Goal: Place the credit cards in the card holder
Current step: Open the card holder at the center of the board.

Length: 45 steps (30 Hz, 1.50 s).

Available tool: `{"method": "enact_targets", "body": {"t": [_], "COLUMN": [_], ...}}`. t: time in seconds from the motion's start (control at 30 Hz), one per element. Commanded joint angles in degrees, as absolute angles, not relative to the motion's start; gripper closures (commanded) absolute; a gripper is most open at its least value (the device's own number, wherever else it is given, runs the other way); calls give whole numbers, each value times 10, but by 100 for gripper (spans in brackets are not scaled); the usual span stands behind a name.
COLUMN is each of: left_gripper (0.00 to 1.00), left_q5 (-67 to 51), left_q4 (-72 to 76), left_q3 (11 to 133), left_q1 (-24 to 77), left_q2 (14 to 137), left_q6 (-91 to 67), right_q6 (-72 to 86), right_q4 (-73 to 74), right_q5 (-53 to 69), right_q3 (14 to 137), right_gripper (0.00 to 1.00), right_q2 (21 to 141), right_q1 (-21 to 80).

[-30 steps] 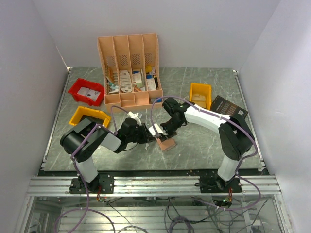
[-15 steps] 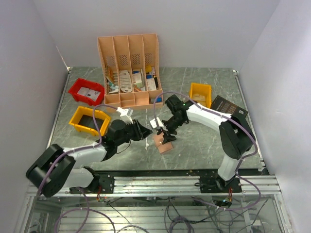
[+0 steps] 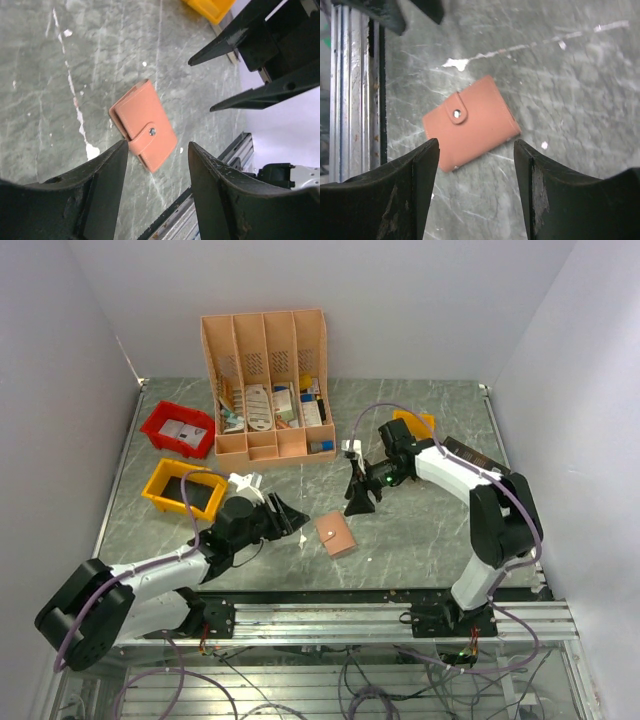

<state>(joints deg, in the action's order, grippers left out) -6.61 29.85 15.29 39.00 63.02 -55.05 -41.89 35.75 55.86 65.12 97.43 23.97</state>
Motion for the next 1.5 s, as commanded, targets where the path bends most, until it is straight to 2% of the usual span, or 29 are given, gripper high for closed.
{"method": "enact_targets", "body": {"t": [0.0, 0.17, 0.43, 0.97, 1.3, 1.47], "left_gripper": [37, 37, 37, 38, 66, 75], "left_q5": [12, 79, 126, 110, 104, 117], "left_q4": [238, 168, 215, 292, 275, 251], "left_q3": [173, 204, 213, 263, 272, 271], "left_q1": [428, 475, 516, 517, 522, 522], "left_q2": [615, 617, 676, 831, 891, 924], "left_q6": [-570, -577, -608, -646, -649, -645], "right_q6": [-343, -309, -301, -242, -156, -134], "right_q4": [377, 369, 381, 350, 316, 313], "right_q5": [549, 547, 546, 559, 578, 603], "right_q3": [675, 666, 676, 670, 664, 664], "right_gripper": [39, 39, 41, 46, 47, 48], "right_q2": [1030, 1049, 1091, 1131, 1154, 1169], "right_q1": [224, 222, 222, 222, 223, 224]}}
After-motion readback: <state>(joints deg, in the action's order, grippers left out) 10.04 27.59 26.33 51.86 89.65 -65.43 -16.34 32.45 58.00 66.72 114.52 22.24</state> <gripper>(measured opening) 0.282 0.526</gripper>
